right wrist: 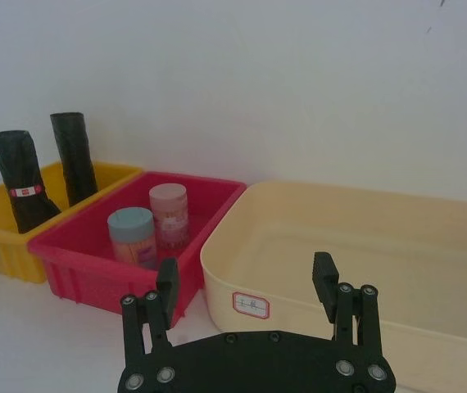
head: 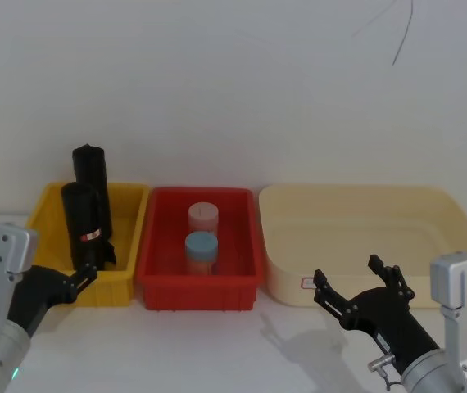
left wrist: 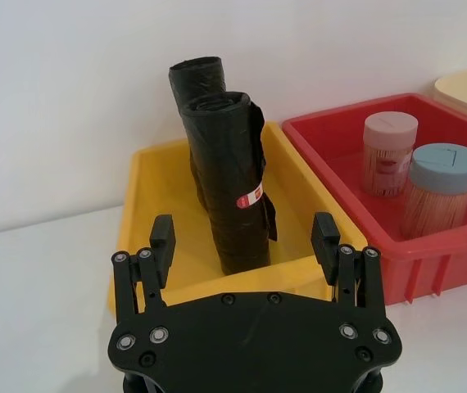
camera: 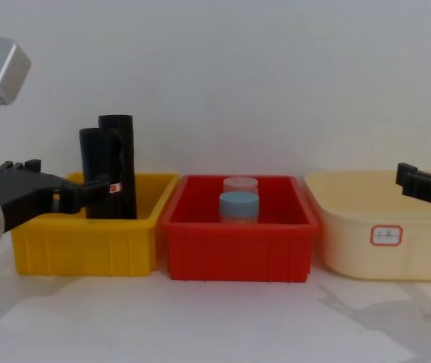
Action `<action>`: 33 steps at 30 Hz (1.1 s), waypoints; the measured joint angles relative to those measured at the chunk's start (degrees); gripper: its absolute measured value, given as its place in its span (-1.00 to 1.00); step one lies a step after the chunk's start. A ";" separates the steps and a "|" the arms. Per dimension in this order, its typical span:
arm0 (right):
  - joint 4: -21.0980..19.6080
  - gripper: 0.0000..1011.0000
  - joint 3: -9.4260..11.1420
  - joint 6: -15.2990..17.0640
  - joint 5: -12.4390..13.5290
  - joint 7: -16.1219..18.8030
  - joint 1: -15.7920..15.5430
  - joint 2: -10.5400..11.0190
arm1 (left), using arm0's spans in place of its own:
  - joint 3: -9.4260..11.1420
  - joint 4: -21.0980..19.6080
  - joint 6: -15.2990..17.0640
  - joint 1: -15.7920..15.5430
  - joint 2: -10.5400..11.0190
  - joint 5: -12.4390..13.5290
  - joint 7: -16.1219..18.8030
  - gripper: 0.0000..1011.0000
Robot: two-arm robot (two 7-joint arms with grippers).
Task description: Pick up the garbage bag with the one hand and transfer it to the other hand.
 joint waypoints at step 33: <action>0.00 0.98 0.00 0.00 0.00 0.00 0.00 0.00 | 0.91 11.94 -3.64 -9.20 -6.79 1.30 -2.42 0.98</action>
